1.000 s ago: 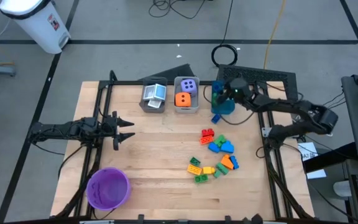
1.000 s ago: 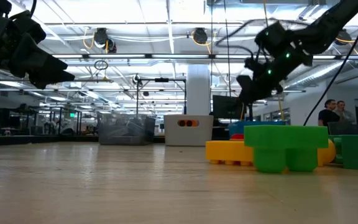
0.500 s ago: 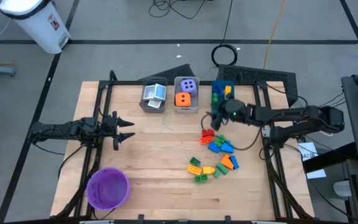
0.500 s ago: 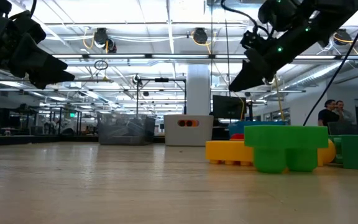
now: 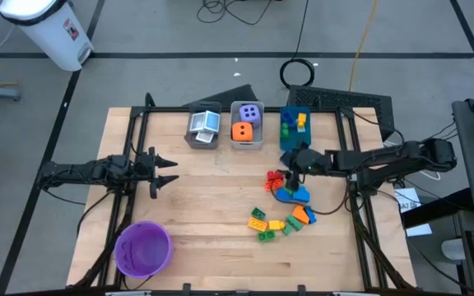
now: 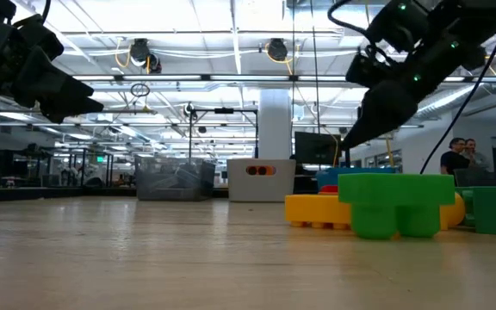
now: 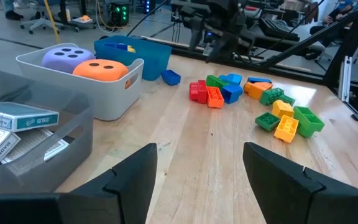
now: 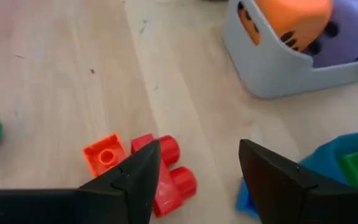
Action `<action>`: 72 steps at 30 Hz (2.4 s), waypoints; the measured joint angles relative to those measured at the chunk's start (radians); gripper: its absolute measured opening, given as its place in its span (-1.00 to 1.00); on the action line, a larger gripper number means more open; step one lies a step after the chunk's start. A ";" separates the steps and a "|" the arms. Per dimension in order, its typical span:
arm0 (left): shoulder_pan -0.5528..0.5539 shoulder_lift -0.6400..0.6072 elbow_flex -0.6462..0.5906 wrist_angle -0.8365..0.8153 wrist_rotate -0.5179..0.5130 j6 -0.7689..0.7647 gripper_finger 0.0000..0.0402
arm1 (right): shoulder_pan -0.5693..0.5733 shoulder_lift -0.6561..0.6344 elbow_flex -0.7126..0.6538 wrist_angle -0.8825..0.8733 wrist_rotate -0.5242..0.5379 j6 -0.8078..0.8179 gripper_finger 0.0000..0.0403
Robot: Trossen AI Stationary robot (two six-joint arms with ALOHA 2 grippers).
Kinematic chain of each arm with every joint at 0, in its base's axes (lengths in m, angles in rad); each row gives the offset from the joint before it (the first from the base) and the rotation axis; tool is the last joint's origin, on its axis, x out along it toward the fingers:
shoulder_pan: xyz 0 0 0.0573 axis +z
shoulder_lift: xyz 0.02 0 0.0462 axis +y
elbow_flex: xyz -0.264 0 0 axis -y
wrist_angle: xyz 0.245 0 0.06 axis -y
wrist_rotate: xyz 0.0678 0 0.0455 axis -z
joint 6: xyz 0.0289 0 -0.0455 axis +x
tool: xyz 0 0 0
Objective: Pick & Place Toys
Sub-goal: Put the blue game piece into the blue bin
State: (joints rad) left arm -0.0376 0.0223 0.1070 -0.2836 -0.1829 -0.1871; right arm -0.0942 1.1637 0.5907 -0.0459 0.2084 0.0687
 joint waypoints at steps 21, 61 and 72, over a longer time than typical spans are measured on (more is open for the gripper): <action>0.000 0.000 0.000 0.000 0.000 0.000 0.22 | -0.166 0.327 0.277 -0.462 -0.055 -0.367 0.27; 0.000 0.000 0.000 0.000 0.000 0.000 0.22 | -0.114 0.338 0.278 -0.465 -0.209 -0.284 0.25; 0.000 0.000 0.000 0.000 0.000 0.000 0.22 | -0.140 0.373 0.278 -0.472 -0.237 -0.279 0.24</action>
State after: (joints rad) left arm -0.0376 0.0223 0.1066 -0.2836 -0.1825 -0.1871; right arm -0.2344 1.5372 0.8684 -0.5176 -0.0287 -0.2104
